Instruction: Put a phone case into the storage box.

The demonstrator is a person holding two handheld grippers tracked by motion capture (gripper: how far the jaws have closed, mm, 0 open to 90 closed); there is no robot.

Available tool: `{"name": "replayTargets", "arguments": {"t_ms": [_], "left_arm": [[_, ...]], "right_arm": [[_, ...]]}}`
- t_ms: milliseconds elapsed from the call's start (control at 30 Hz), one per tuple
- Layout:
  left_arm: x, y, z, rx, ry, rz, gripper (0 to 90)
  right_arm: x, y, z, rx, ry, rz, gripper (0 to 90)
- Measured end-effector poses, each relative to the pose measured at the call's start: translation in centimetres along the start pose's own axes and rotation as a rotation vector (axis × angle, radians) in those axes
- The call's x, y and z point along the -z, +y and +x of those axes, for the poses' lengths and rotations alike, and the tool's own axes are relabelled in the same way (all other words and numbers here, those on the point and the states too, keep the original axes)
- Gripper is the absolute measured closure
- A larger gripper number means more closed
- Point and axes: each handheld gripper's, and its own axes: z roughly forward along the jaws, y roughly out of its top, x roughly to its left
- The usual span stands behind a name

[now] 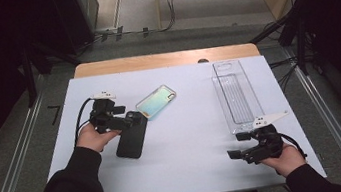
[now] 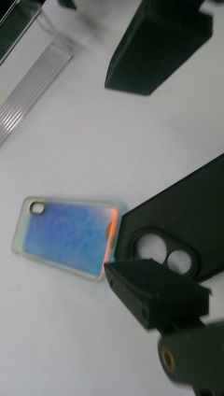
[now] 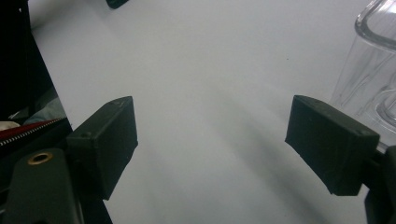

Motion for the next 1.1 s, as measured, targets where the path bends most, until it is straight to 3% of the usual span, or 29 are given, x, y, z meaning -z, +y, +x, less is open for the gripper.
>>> {"name": "replayTargets", "arguments": {"t_ms": [167, 667, 767, 1100], "left_arm": [[-0.9, 1.3, 0.5, -0.019, 0.015, 0.007, 14.1], [-3.4, 4.3, 0.8, -0.064, 0.001, 0.004, 14.1], [-4.5, 4.9, 1.0, -0.064, 0.027, 0.008, 14.1], [-7.1, 6.1, 1.3, -0.093, 0.050, 0.037, 14.1]], "right_arm": [[0.0, 0.1, -0.1, 0.000, 0.002, -0.003, 14.7], [-0.1, 0.1, 0.0, 0.003, 0.004, 0.002, 14.7], [-0.1, 0.1, 0.0, 0.001, 0.008, -0.001, 14.7], [0.0, 0.1, -0.1, 0.001, 0.015, -0.007, 14.7]]}}
